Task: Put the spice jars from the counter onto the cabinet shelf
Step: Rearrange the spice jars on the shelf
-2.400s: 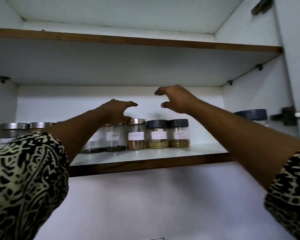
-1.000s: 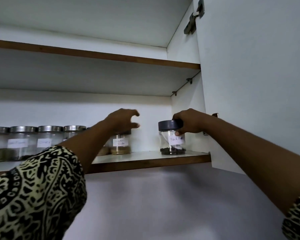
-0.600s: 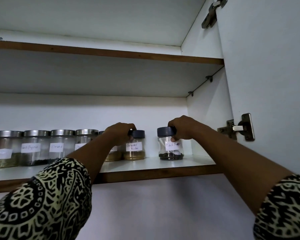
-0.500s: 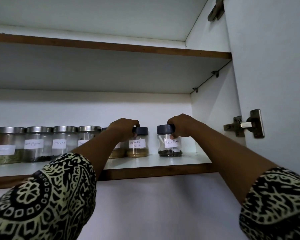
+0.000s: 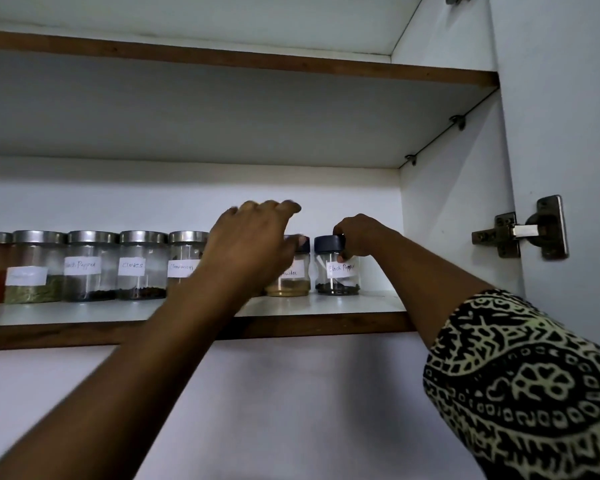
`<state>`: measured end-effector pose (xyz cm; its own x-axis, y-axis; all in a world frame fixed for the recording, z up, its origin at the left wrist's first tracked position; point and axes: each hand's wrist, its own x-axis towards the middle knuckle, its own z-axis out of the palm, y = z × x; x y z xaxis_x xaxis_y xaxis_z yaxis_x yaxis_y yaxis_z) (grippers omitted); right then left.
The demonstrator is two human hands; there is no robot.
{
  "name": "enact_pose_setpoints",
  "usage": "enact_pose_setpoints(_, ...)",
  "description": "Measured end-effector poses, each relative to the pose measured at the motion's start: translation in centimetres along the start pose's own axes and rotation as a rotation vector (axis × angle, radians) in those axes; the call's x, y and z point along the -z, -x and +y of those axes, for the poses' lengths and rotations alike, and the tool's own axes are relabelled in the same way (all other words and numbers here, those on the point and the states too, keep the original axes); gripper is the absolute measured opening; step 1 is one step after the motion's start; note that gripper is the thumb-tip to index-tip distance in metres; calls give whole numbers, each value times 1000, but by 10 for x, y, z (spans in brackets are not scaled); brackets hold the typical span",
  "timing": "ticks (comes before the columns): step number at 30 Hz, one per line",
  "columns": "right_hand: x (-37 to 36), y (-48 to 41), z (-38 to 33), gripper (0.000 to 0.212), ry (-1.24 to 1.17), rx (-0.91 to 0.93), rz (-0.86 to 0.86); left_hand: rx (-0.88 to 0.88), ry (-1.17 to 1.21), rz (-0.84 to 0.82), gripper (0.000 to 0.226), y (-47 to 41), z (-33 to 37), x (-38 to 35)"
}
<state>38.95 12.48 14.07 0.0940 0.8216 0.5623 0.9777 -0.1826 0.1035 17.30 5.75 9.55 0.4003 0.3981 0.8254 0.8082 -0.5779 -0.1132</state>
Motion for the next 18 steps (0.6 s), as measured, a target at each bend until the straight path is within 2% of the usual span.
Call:
enact_pose_setpoints(2, -2, -2, 0, 47, -9, -2, -3, 14, 27, 56, 43, 46, 4, 3)
enact_pose_setpoints(4, -3, -3, 0, 44, -16, 0, 0, 12, 13, 181, 37, 84, 3, -5)
enact_pose_setpoints(7, -6, -4, 2, 41, -28, 5, 13, 36, 4, 236, 42, 116, 0, -29)
enact_pose_setpoints(18, -8, -4, 2, 38, -47, 9, 25, -2, -207, 382, 60, 130, -4, -78)
